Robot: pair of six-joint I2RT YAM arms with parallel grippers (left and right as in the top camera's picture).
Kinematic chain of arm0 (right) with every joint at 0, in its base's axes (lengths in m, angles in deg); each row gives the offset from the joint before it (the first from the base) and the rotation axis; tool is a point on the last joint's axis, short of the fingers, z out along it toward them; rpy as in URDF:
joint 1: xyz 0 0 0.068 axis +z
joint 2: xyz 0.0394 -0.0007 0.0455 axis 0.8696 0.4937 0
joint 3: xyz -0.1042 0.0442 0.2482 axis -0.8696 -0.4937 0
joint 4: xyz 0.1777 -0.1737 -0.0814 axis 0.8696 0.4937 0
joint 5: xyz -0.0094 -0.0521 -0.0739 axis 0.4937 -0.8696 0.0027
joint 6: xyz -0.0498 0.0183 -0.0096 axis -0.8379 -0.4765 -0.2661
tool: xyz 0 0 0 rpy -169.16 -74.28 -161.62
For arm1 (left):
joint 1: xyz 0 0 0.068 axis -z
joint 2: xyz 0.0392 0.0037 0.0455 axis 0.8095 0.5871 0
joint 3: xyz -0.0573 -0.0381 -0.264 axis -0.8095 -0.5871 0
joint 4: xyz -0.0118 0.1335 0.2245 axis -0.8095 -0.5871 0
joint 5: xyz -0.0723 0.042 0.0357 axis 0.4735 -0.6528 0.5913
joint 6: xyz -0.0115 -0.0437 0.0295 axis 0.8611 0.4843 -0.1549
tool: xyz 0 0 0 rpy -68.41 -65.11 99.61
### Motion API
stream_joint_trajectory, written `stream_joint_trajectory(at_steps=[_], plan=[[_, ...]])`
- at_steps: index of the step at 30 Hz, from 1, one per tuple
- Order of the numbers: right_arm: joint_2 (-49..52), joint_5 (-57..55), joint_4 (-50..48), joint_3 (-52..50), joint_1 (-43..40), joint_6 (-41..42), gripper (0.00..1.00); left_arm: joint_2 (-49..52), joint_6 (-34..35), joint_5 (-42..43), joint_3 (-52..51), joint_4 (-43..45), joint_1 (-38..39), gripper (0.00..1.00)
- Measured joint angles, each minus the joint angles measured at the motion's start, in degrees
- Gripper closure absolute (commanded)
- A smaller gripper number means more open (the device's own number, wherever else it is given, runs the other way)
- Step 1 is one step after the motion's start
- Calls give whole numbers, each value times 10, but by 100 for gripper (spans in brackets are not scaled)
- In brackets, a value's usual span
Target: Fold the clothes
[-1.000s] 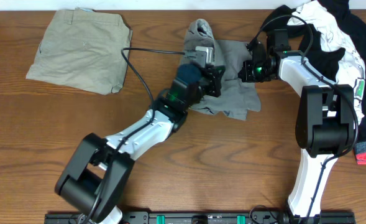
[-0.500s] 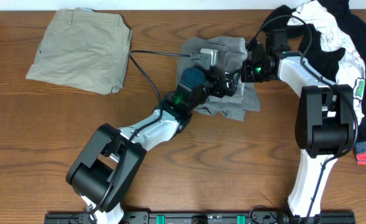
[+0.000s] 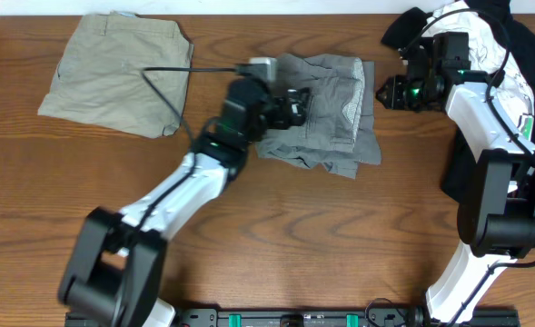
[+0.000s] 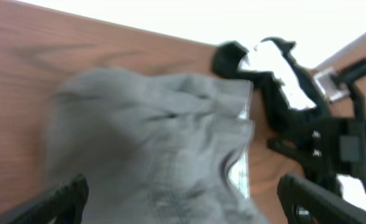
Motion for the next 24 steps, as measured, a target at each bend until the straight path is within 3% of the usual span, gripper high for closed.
stream_joint_trajectory(at_steps=[3, 5, 12, 14, 15, 16, 19, 20, 24], plan=[[1, 11, 18, -1, 13, -1, 33, -31, -9, -1, 2, -80, -36, 2], [1, 16, 25, -1, 28, -12, 24, -41, -10, -2, 3, -122, -61, 2], [6, 27, 14, -1, 70, -35, 20, -43, -13, -4, 3, -190, -106, 2], [12, 29, 2, -1, 74, -39, 26, -43, -16, -4, 3, -191, -106, 2], [19, 30, -4, -1, 75, -43, 35, -43, -19, -4, 3, -191, -106, 2], [27, 31, -10, -1, 75, -45, 45, -43, -21, -4, 3, -191, -106, 2], [54, 31, -24, -1, 75, -48, 87, -43, -24, -4, 3, -193, -106, 2], [63, 31, -29, -1, 75, -47, 96, -43, -24, -4, 3, -193, -106, 2], [74, 25, -37, -2, 75, -45, 99, -43, -24, -4, 3, -193, -106, 2]])
